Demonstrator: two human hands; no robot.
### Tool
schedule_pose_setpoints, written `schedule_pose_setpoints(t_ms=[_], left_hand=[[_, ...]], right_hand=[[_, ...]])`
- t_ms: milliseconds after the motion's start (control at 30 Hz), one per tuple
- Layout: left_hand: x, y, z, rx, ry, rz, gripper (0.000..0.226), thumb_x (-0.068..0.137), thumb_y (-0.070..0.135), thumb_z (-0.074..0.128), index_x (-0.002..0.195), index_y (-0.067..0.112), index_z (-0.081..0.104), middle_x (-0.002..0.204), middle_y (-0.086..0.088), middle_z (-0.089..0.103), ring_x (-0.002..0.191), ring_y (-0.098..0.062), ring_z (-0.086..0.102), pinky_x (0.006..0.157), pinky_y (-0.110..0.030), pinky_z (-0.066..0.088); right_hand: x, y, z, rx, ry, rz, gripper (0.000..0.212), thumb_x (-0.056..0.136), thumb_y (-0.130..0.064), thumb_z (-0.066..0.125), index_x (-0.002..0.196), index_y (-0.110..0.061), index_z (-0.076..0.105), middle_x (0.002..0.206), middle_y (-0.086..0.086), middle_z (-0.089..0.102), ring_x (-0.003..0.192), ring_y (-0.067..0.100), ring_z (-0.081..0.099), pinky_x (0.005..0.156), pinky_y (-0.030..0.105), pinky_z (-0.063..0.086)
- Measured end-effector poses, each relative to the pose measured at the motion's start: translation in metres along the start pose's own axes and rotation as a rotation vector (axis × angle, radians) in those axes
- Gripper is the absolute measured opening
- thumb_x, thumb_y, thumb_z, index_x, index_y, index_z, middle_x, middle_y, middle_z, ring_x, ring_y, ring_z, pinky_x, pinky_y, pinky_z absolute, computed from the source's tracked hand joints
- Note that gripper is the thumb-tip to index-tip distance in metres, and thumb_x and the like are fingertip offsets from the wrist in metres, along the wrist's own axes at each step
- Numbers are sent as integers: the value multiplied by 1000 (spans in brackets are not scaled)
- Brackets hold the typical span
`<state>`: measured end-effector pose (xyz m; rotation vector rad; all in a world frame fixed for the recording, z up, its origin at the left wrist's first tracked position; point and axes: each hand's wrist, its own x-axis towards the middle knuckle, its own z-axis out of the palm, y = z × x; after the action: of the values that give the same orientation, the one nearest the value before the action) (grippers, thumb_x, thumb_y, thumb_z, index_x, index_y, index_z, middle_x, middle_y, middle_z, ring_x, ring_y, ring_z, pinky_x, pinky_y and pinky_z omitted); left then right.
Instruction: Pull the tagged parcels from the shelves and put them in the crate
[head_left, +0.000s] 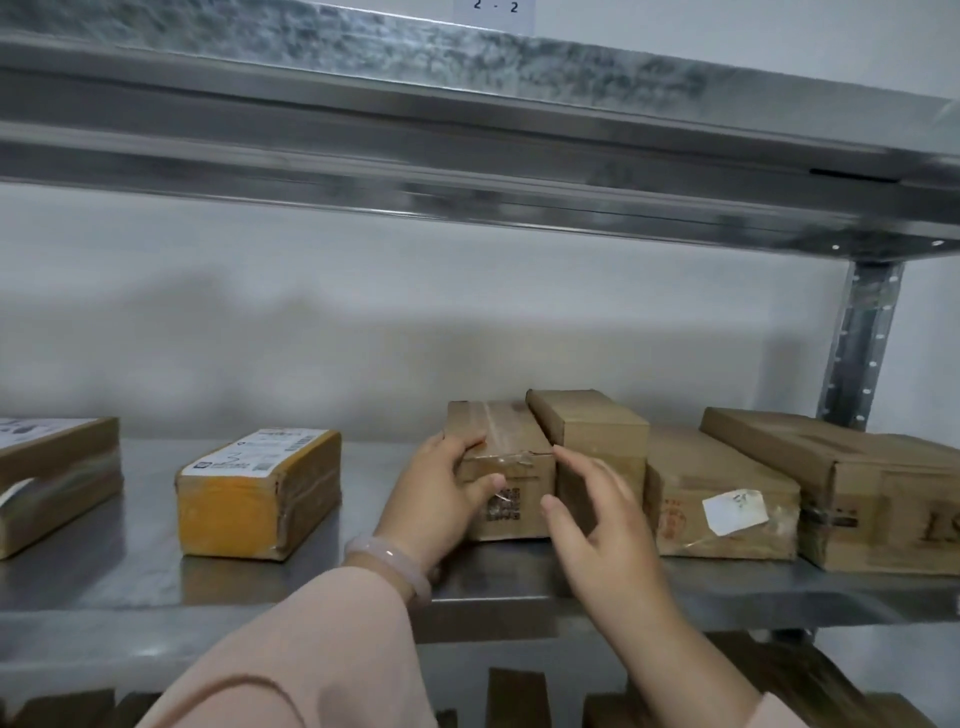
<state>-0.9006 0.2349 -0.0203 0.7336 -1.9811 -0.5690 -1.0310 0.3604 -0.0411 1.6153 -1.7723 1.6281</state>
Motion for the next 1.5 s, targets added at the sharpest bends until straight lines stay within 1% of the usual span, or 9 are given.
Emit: schedule_pose_setpoints(t_ms=[100, 233, 433, 667, 767, 933, 1167, 1333, 1500], left_hand=[[-20, 4, -14, -78, 89, 44, 52, 83, 30, 73, 131, 38, 54, 125, 14, 54, 112, 4, 51, 97, -16, 42], [-51, 9, -28, -195, 223, 61, 55, 82, 28, 73, 131, 43, 53, 134, 19, 49, 122, 8, 45, 101, -13, 40], [-74, 22, -38, -442, 177, -30, 48, 76, 41, 73, 122, 44, 59, 128, 23, 57, 118, 6, 52, 94, -13, 47], [-64, 29, -63, -582, -6, -344, 76, 62, 63, 68, 132, 39, 47, 121, 8, 63, 105, -5, 62, 85, -31, 51], [-63, 25, -63, -973, 51, -487, 46, 84, 42, 65, 126, 25, 57, 114, -9, 70, 107, -24, 66, 92, -50, 54], [-64, 17, -69, -1371, -125, -647, 48, 91, 50, 49, 120, 16, 64, 117, -21, 68, 111, -38, 64, 96, -61, 45], [-63, -1, -81, -729, 72, -324, 34, 93, 38, 59, 126, 45, 58, 124, 5, 65, 110, -13, 65, 93, -37, 54], [-69, 2, -90, -656, -87, -264, 80, 63, 69, 71, 135, 43, 47, 117, 16, 68, 105, -5, 65, 83, -23, 55], [-86, 5, -92, -644, 2, -181, 56, 85, 37, 68, 134, 52, 44, 115, 32, 60, 105, 2, 62, 69, -14, 55]], right_hand=[[-1, 0, -2, 128, 11, 39, 43, 90, -31, 58, 131, -41, 49, 132, -19, 48, 122, -7, 43, 97, 15, 37], [0, -13, 2, 385, -31, 219, 54, 89, -50, 54, 139, -49, 36, 131, -28, 39, 97, -33, 39, 72, -1, 37], [6, -27, 18, 754, -173, 408, 67, 86, -49, 58, 146, -40, 31, 137, -13, 49, 107, -4, 54, 85, 20, 46], [-10, -46, 25, 605, -216, 181, 66, 79, -59, 65, 129, -71, 23, 121, -50, 39, 109, -24, 44, 78, 4, 44], [-4, -47, 24, 714, -149, 241, 53, 77, -69, 50, 126, -70, 30, 127, -43, 43, 118, -14, 45, 98, 18, 40], [0, -54, 30, 803, -263, 375, 46, 74, -62, 58, 114, -74, 39, 120, -33, 46, 112, 3, 56, 87, 35, 53], [-12, -58, 37, 609, -142, 292, 55, 85, -37, 69, 128, -60, 42, 128, -22, 47, 116, 2, 52, 85, 30, 56], [-23, -69, 41, 354, -93, 120, 64, 81, -38, 70, 124, -68, 33, 133, -31, 35, 118, -23, 32, 81, 5, 45], [-45, -84, 34, 343, -82, 125, 63, 78, -52, 58, 134, -63, 31, 144, -27, 28, 133, -4, 30, 98, 34, 50]])
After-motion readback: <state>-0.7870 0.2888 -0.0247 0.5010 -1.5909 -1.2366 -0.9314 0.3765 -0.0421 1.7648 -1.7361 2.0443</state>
